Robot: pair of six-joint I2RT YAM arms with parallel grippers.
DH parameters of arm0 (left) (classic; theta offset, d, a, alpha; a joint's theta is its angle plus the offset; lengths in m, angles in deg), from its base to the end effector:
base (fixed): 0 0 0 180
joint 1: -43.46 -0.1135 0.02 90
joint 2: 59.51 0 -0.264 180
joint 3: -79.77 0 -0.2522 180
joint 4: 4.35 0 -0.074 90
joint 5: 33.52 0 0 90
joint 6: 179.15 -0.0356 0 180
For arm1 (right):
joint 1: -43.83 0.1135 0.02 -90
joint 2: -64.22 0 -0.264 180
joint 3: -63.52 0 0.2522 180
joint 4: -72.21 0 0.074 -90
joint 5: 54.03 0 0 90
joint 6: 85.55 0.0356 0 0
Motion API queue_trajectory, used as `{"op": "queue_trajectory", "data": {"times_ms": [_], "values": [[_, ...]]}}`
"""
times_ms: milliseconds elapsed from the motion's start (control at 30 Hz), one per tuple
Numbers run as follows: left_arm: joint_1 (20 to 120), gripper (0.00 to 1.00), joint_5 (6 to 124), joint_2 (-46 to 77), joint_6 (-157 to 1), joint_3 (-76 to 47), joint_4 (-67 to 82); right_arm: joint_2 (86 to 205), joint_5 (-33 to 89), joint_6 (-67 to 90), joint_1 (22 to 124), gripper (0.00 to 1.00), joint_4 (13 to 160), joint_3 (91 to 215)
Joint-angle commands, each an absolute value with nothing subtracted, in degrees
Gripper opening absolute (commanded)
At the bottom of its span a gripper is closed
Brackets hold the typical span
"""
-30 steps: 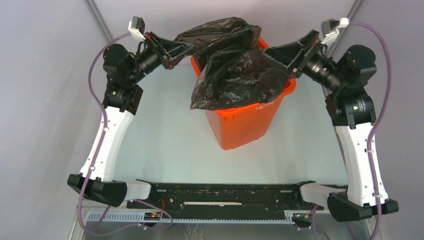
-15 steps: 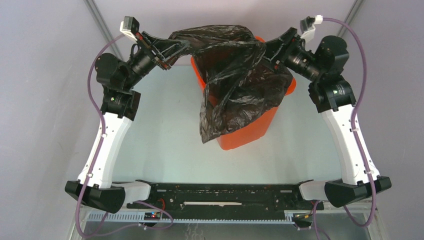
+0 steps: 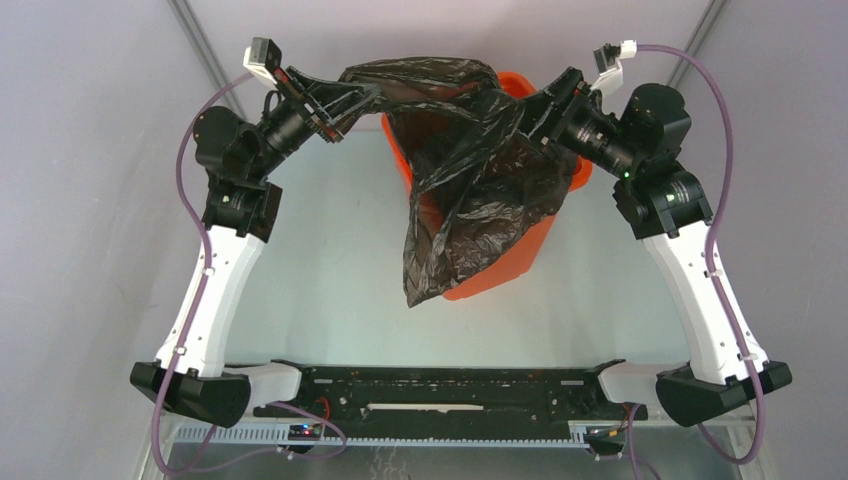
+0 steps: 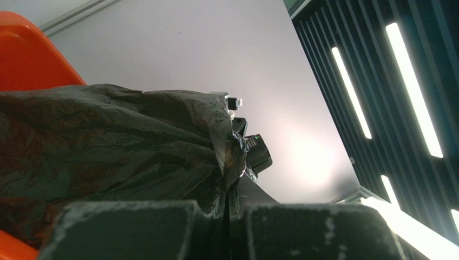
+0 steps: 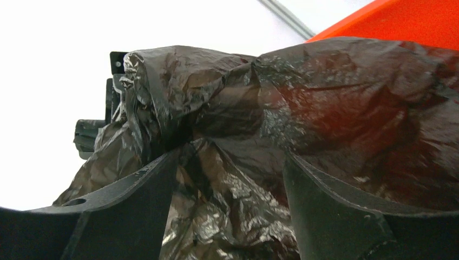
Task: Put the trash bags into the trash bin
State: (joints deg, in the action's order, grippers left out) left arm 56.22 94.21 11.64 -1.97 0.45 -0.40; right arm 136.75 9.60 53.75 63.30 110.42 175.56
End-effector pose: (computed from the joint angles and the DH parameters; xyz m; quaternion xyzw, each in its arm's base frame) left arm 0.2354 -0.0756 0.5318 -0.0871 0.5672 -0.7239 0.3830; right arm 0.2221 0.0953 0.5282 0.0176 0.6997 0.5248 0.4845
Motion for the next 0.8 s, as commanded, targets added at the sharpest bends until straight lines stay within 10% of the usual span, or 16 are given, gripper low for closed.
{"op": "queue_trajectory", "data": {"times_ms": [0,767], "values": [[54.54,0.00,95.56,12.33,-0.52,1.43,-1.90,132.54,10.13,47.77,62.58,0.81,113.32,176.29],[54.01,0.00,97.74,13.70,1.12,2.47,-3.47,140.69,10.16,52.41,67.11,0.60,106.44,178.44]]}}
